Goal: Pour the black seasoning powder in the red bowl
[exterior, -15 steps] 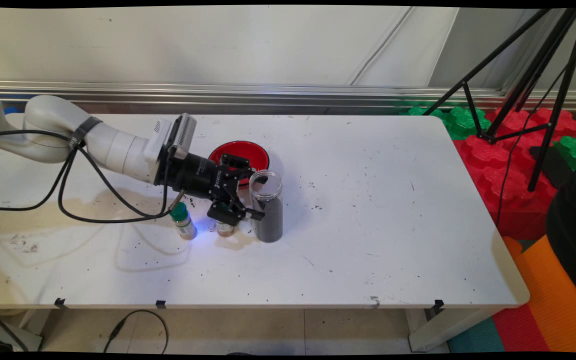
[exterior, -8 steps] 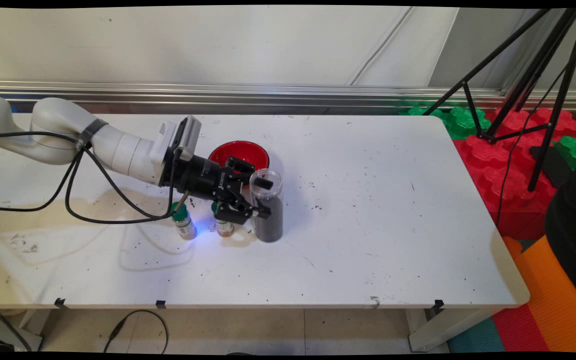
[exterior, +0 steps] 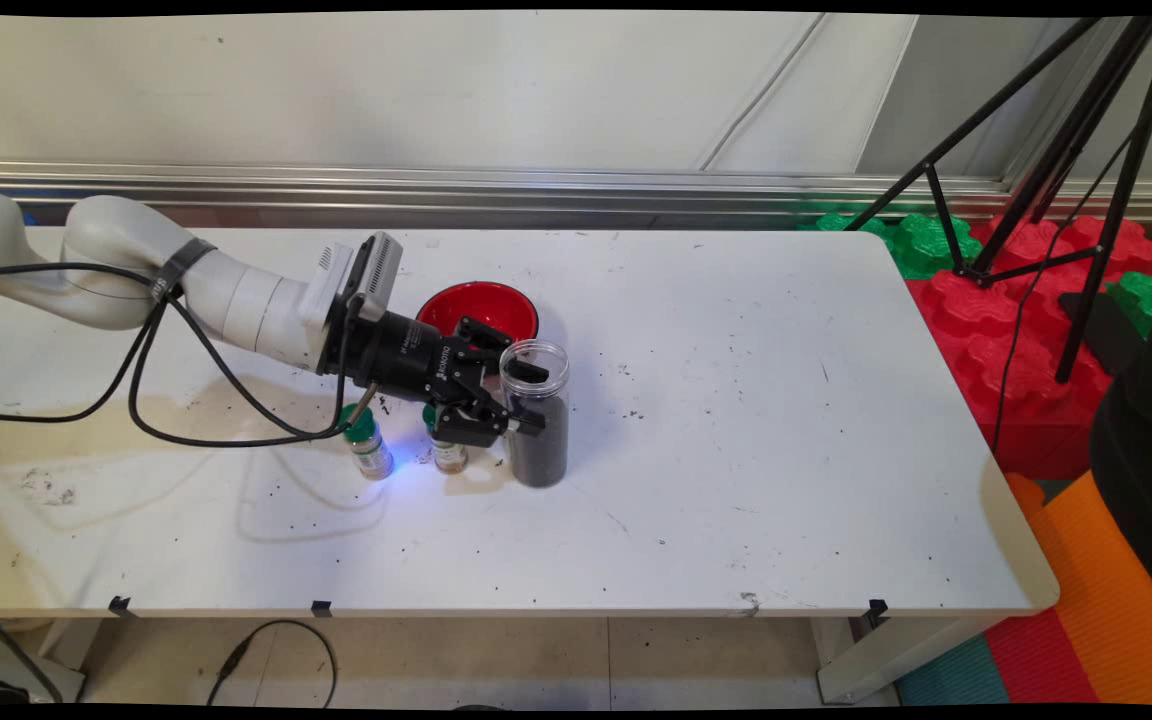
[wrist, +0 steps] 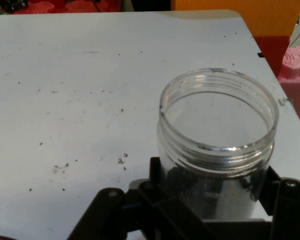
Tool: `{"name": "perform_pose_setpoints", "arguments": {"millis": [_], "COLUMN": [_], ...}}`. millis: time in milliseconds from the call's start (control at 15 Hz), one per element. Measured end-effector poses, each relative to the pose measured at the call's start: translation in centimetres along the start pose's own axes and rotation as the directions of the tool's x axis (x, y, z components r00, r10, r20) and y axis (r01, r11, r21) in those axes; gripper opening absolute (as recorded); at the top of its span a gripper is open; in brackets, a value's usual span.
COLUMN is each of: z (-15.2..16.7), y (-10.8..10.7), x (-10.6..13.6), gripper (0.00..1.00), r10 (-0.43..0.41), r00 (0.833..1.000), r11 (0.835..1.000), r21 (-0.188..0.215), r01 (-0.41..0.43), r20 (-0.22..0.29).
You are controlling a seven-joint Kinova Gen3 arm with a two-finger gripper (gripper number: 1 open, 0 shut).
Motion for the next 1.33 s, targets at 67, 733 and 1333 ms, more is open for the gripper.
{"name": "perform_pose_setpoints", "arguments": {"millis": [67, 733, 1333], "z": [-0.1, -2.2, -5.0], "y": [0.0, -0.8, -3.5], "x": [0.1, 3.3, 7.6], "gripper": [0.0, 0.0, 0.0], "r10": [-0.004, -0.033, -0.007], "r00": [1.0, 0.997, 0.992], "r11": [1.0, 0.999, 0.998], "r21": [0.0, 0.006, 0.058], "r01": [0.004, 0.033, 0.015], "r20": [-0.003, -0.068, -0.128]}}
